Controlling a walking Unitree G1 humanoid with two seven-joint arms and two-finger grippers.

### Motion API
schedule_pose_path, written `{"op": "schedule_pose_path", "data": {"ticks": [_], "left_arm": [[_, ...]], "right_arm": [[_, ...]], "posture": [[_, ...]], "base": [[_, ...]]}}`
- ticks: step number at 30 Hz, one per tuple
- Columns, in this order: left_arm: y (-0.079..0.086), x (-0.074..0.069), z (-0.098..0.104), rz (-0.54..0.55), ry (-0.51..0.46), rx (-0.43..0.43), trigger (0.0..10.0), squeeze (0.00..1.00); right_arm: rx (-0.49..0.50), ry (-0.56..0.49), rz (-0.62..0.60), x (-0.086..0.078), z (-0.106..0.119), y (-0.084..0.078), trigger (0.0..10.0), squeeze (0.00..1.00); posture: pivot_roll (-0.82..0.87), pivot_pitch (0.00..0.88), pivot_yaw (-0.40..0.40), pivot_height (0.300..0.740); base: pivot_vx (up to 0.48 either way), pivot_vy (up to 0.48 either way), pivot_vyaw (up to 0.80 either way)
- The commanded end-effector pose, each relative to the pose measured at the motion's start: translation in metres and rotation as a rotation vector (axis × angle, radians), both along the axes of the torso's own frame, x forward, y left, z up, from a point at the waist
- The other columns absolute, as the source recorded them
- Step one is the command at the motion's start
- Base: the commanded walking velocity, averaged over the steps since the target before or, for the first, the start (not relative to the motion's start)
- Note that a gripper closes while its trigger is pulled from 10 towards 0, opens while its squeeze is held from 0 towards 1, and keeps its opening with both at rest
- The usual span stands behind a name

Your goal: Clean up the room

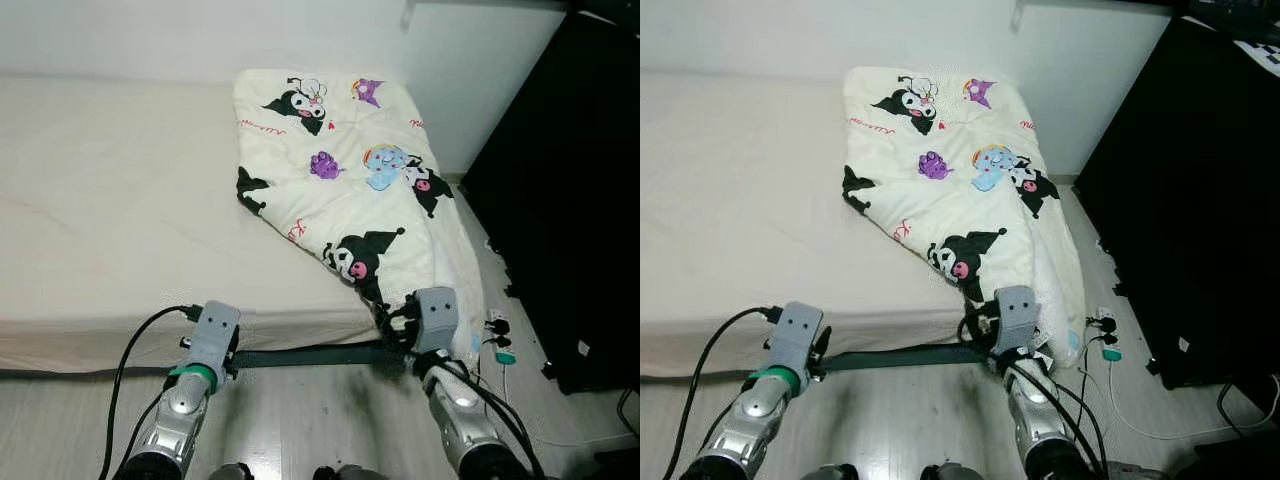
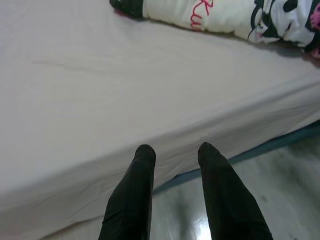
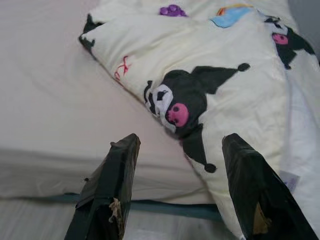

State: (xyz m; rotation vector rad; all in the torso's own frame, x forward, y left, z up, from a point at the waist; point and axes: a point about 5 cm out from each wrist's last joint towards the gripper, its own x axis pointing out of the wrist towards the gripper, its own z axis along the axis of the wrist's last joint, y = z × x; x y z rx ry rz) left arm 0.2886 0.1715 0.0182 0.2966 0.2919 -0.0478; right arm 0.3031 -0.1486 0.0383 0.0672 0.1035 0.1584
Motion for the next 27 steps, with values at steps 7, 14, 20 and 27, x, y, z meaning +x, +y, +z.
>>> {"op": "schedule_pose_path", "data": {"ticks": [7,14,20,27], "left_arm": [[-0.009,0.003,0.006,-0.02,-0.027,-0.037,10.0,0.0],[-0.009,0.004,0.012,-0.022,-0.053,-0.056,10.0,0.0],[-0.003,0.003,0.014,0.001,-0.063,-0.068,10.0,0.0],[-0.002,0.003,0.015,0.01,-0.066,-0.07,10.0,0.0]], "right_arm": [[0.071,0.037,-0.048,-0.001,-0.003,-0.008,10.0,0.0],[-0.009,-0.011,-0.028,0.001,0.004,-0.013,10.0,0.0],[-0.086,-0.069,-0.028,0.003,0.014,-0.016,10.0,0.0],[-0.118,-0.102,-0.052,0.009,0.022,-0.023,10.0,0.0]], "posture": [[0.02,0.063,-0.02,0.73],[0.02,0.064,-0.017,0.73],[0.02,0.066,-0.018,0.725],[0.03,0.065,-0.019,0.695]], "base": [[0.0,0.0,0.0],[0.0,0.0,0.0],[0.0,0.0,0.0],[0.0,0.0,0.0]]}}
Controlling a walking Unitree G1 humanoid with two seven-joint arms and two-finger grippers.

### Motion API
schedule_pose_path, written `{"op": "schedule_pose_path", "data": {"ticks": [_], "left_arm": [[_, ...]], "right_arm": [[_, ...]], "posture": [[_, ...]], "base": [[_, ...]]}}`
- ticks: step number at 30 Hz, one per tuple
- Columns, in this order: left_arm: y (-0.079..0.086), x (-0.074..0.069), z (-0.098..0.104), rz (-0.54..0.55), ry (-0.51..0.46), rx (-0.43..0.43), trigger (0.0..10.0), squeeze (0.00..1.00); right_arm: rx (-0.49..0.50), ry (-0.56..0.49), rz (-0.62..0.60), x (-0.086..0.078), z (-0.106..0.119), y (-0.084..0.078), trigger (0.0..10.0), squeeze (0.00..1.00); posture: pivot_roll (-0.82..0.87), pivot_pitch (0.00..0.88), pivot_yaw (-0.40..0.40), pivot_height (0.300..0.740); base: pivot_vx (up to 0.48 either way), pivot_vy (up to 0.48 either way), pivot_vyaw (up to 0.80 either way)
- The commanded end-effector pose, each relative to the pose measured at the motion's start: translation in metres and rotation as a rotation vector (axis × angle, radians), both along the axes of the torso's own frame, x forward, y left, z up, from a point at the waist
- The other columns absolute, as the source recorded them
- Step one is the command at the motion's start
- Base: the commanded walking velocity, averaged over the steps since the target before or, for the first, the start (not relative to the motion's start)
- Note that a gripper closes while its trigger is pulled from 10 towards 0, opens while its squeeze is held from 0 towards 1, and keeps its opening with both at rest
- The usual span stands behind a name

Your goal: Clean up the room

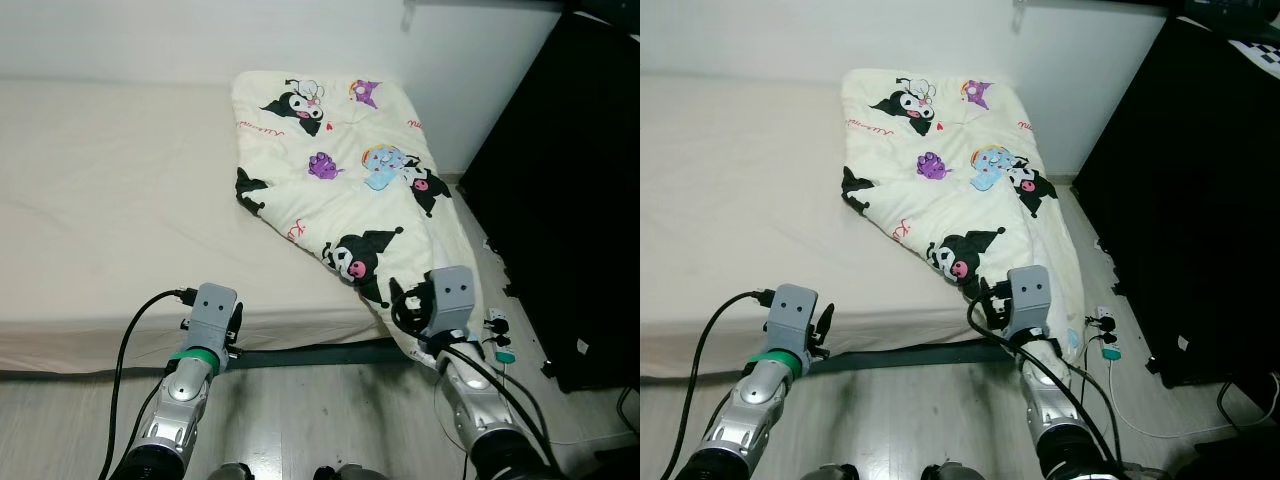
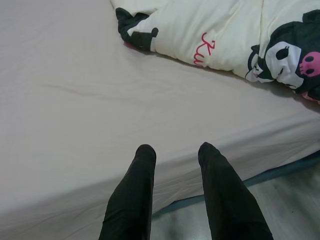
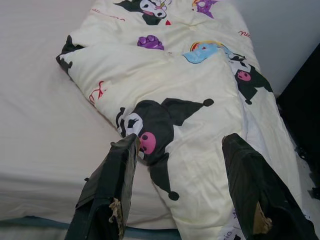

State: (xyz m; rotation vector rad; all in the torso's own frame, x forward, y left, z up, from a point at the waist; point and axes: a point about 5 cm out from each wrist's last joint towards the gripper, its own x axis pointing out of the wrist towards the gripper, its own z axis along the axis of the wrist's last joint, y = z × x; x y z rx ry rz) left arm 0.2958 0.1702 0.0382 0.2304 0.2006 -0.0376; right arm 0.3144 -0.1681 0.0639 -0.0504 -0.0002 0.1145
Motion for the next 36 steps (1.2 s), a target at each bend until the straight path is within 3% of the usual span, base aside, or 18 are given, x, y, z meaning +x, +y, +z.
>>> {"op": "schedule_pose_path", "data": {"ticks": [1,8,36], "left_arm": [[-0.0014,-0.0041,-0.005,0.001,0.023,-0.004,10.0,0.0],[-0.0043,-0.0032,-0.0036,-0.011,0.021,-0.002,10.0,0.0],[-0.003,-0.0037,-0.0039,-0.018,0.031,0.017,10.0,0.0]], "right_arm": [[-0.008,0.008,-0.014,-0.0019,-0.0025,-0.0049,10.0,0.0],[-0.023,0.001,-0.029,-0.0016,-0.0009,-0.0109,10.0,0.0],[-0.029,0.004,-0.021,-0.0013,-0.0017,-0.0063,10.0,0.0]], "posture": [[0.03,0.065,-0.019,0.69],[0.03,0.063,-0.017,0.665],[0.03,0.059,-0.011,0.565]], "base": [[0.0,0.0,0.0],[0.0,0.0,0.0],[0.0,0.0,0.0]]}}
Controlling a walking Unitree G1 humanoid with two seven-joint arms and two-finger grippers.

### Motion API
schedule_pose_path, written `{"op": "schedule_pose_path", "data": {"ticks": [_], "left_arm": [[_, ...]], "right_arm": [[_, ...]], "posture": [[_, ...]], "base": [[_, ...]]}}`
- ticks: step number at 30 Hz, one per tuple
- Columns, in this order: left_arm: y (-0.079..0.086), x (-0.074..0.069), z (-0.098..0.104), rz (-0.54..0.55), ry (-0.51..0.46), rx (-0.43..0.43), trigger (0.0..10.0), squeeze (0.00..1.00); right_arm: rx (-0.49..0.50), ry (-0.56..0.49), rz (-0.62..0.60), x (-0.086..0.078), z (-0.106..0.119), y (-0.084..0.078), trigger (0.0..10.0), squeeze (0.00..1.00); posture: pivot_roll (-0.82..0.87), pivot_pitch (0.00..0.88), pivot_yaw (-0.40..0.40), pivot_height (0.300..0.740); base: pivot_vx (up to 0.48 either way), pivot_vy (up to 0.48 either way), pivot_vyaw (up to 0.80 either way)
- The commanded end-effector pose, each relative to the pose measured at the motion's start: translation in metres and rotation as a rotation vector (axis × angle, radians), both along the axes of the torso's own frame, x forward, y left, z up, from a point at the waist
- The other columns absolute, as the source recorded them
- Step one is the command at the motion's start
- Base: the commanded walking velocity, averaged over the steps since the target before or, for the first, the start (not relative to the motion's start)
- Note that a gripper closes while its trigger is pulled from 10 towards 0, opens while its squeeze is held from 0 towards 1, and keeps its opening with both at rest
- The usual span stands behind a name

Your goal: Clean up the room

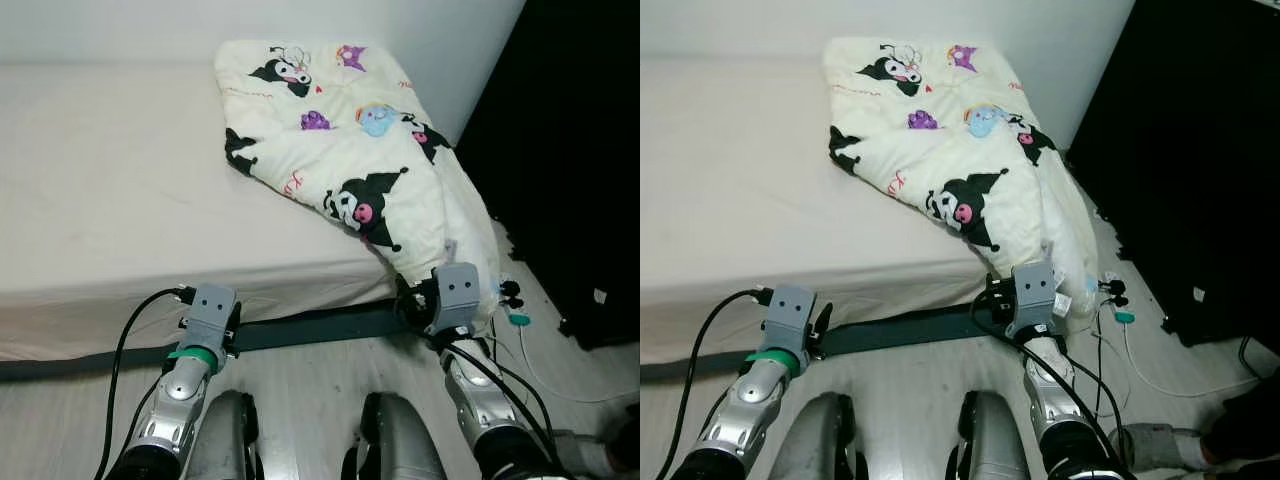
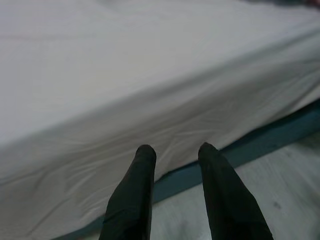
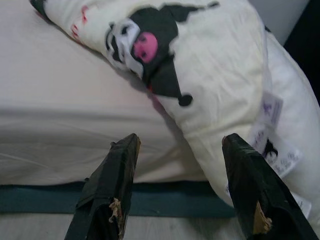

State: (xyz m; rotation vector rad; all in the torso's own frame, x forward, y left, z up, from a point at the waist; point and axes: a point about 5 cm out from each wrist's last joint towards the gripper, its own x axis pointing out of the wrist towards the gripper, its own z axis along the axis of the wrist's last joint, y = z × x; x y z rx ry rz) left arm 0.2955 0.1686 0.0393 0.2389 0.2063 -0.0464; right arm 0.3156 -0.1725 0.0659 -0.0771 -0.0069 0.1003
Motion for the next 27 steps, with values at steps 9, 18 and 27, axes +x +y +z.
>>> {"op": "schedule_pose_path", "data": {"ticks": [9,18,27], "left_arm": [[-0.0015,-0.0039,-0.0052,-0.009,0.026,0.01,10.0,0.0],[-0.0015,-0.0039,-0.0052,-0.008,0.027,0.01,10.0,0.0],[-0.0015,-0.0039,-0.0051,-0.008,0.027,0.01,10.0,0.0]], "right_arm": [[-0.003,0.011,-0.003,-0.003,-0.0038,-0.0011,10.0,0.0],[-0.003,0.011,-0.003,-0.003,-0.0038,-0.0011,10.0,0.0],[-0.003,0.011,-0.003,-0.003,-0.0038,-0.0011,10.0,0.0]], "posture": [[0.03,0.062,-0.01,0.53],[0.03,0.062,-0.01,0.495],[0.03,0.062,-0.01,0.46]], "base": [[0.0,0.0,0.0],[0.0,0.0,0.0],[0.0,0.0,0.0]]}}
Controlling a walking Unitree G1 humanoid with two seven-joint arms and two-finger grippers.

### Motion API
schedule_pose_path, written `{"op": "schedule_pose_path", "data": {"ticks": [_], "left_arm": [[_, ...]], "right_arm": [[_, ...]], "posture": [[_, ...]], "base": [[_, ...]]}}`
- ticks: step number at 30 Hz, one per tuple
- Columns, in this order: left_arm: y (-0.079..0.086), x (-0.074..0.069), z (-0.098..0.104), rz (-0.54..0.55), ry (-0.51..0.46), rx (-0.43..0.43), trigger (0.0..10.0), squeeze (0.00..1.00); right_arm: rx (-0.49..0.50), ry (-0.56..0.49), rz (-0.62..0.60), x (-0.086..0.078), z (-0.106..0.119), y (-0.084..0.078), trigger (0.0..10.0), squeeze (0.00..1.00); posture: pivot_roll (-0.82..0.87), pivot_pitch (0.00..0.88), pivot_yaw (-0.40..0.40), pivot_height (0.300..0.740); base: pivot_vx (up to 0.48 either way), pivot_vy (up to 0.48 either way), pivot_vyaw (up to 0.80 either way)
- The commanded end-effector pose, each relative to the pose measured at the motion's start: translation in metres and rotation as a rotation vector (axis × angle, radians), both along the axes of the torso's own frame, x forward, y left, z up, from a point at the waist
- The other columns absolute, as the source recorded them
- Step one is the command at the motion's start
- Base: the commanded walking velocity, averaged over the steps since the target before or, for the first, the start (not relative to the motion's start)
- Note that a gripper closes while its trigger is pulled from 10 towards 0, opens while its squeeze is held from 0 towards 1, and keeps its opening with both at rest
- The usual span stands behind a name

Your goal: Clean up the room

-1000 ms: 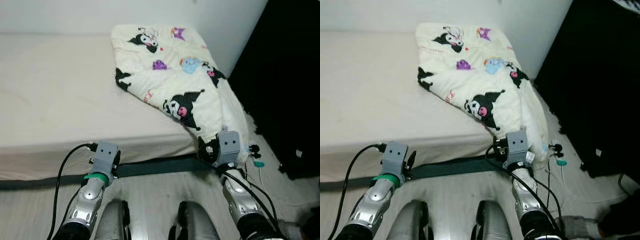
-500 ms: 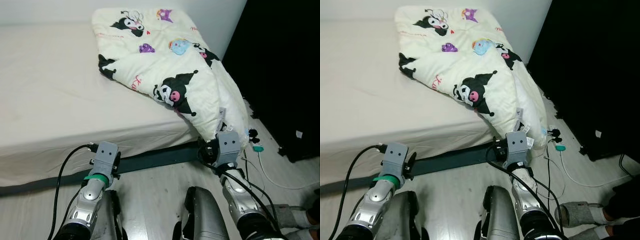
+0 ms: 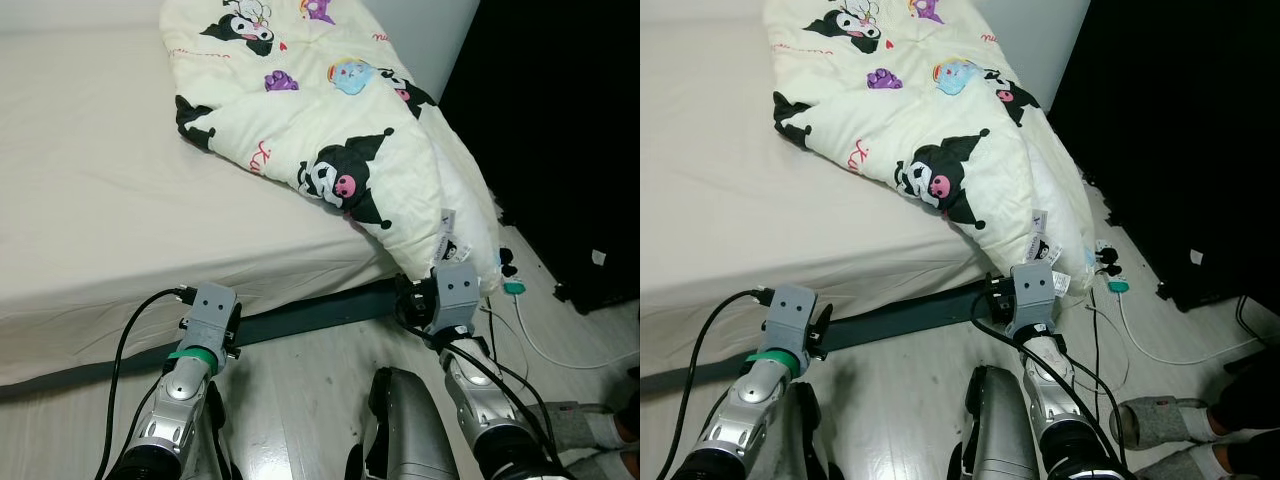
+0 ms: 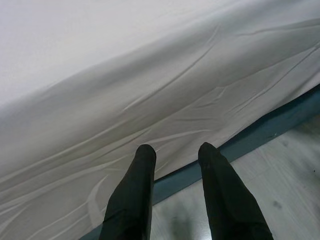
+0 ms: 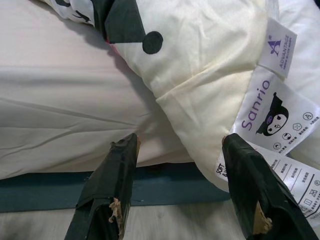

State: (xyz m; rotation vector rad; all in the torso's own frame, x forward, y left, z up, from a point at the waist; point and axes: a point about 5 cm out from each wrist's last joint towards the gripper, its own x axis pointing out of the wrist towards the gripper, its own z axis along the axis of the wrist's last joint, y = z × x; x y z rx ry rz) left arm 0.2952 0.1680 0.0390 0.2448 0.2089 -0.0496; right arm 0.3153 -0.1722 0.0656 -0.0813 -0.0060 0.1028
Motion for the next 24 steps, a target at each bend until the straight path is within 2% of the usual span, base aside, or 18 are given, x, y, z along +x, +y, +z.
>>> {"op": "schedule_pose_path", "data": {"ticks": [1,4,6,7,8,9,10,12,15,17,19,24], "left_arm": [[-0.001,-0.004,-0.005,-0.005,0.024,0.005,10.0,0.0],[-0.001,-0.003,-0.005,-0.005,0.023,0.005,10.0,0.0],[-0.004,0.004,0.011,0.008,-0.041,-0.024,10.0,0.0],[0.001,0.027,0.073,0.032,-0.262,-0.044,10.0,0.0],[0.004,0.034,0.121,0.045,-0.424,-0.059,10.0,0.0],[0.006,0.034,0.148,0.047,-0.516,-0.066,10.0,0.0],[0.007,0.033,0.159,0.045,-0.553,-0.067,10.0,0.0],[0.007,0.033,0.159,0.045,-0.553,-0.067,10.0,0.0],[0.005,0.029,0.139,0.048,-0.484,-0.07,10.0,0.0],[0.005,0.029,0.139,0.048,-0.484,-0.07,10.0,0.0],[0.002,0.029,0.131,0.045,-0.456,-0.069,10.0,0.0],[0.001,0.031,0.124,0.039,-0.431,-0.056,10.0,0.0]], "right_arm": [[0.001,0.01,-0.006,-0.003,-0.004,-0.001,10.0,0.0],[0.001,0.009,-0.006,-0.003,-0.003,-0.001,10.0,0.0],[-0.004,-0.029,0.023,0.001,0.006,0.0,10.0,0.0],[0.059,-0.113,0.025,0.02,0.039,-0.014,10.0,0.0],[0.109,-0.179,0.033,0.032,0.064,-0.025,10.0,0.0],[0.144,-0.224,0.04,0.038,0.081,-0.03,10.0,0.0],[0.162,-0.245,0.042,0.041,0.089,-0.032,10.0,0.0],[0.162,-0.245,0.042,0.041,0.089,-0.032,10.0,0.0],[0.152,-0.235,0.067,0.038,0.081,-0.019,10.0,0.0],[0.152,-0.235,0.067,0.038,0.081,-0.019,10.0,0.0],[0.157,-0.229,0.069,0.035,0.077,-0.015,10.0,0.0],[0.153,-0.227,0.057,0.033,0.075,-0.019,10.0,0.0]], "posture": [[0.03,0.062,-0.01,0.45],[0.03,0.063,-0.01,0.43],[0.03,0.065,-0.013,0.42],[0.08,0.104,-0.013,0.42],[0.08,0.104,-0.013,0.42],[0.08,0.103,-0.011,0.42],[0.08,0.103,-0.011,0.42],[0.08,0.103,-0.011,0.42],[0.08,0.106,-0.004,0.42],[0.08,0.106,-0.004,0.42],[0.08,0.104,0.0,0.42],[0.07,0.103,0.002,0.42]], "base": [[0.0,0.0,0.0],[0.0,0.0,0.0],[0.0,0.0,0.0],[0.0,0.0,0.0],[0.0,0.0,0.0],[0.0,0.0,0.0],[0.0,0.0,0.0],[0.0,0.0,0.0],[0.0,0.0,0.0],[0.0,0.0,0.0],[0.0,0.0,0.0],[0.0,0.0,0.0]]}}
